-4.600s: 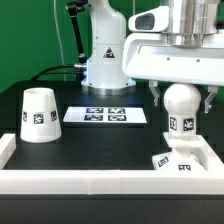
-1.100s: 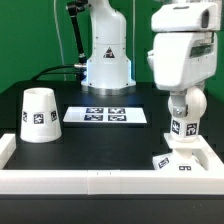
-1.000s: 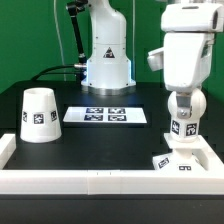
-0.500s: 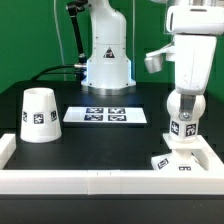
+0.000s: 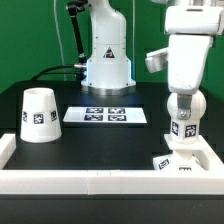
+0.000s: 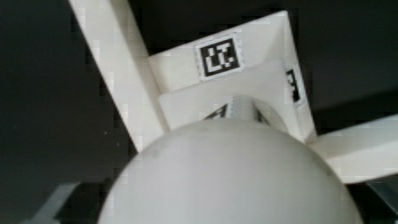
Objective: Assemble lamp
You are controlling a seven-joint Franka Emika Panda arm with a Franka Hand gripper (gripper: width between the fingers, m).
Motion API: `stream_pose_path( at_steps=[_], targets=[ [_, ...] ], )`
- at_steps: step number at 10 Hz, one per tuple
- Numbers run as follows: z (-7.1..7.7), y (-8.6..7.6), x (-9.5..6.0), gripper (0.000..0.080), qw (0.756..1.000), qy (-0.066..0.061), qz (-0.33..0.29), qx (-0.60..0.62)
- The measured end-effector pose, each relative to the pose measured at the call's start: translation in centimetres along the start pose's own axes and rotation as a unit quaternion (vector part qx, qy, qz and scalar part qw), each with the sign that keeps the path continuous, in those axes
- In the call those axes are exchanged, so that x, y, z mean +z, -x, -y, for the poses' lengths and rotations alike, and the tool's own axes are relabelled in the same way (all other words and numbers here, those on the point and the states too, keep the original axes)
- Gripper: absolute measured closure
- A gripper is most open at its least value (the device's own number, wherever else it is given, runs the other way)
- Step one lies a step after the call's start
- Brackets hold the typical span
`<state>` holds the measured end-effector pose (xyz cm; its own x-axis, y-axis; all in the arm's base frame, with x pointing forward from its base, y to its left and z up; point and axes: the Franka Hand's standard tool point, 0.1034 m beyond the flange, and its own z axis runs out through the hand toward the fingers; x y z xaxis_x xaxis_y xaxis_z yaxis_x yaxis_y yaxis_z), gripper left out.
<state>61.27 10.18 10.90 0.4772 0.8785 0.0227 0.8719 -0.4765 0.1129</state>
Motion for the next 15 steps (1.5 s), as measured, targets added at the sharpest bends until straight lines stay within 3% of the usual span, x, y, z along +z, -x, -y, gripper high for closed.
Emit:
stream_pose_path(
  at_steps=[2,8,11,13,14,15],
  targets=[
    [0.01,0.01,0.01,0.0223,0.992,-0.001,0.000,0.129],
    [-0.14,0.21,0.05,0.0223,0.952,-0.001,0.000,0.307],
    [0.22,0.77,0.02,0.0222,0.867,-0.001,0.008,0.499],
    [0.14,0.94,0.02,0.0222,0.800,-0.009,0.014,0.600],
    [0.12,0.94,0.03,0.0222,0.784,-0.010,0.014,0.620],
    [0.35,0.89,0.03,0.0222,0.752,-0.013,0.021,0.659]
  ],
)
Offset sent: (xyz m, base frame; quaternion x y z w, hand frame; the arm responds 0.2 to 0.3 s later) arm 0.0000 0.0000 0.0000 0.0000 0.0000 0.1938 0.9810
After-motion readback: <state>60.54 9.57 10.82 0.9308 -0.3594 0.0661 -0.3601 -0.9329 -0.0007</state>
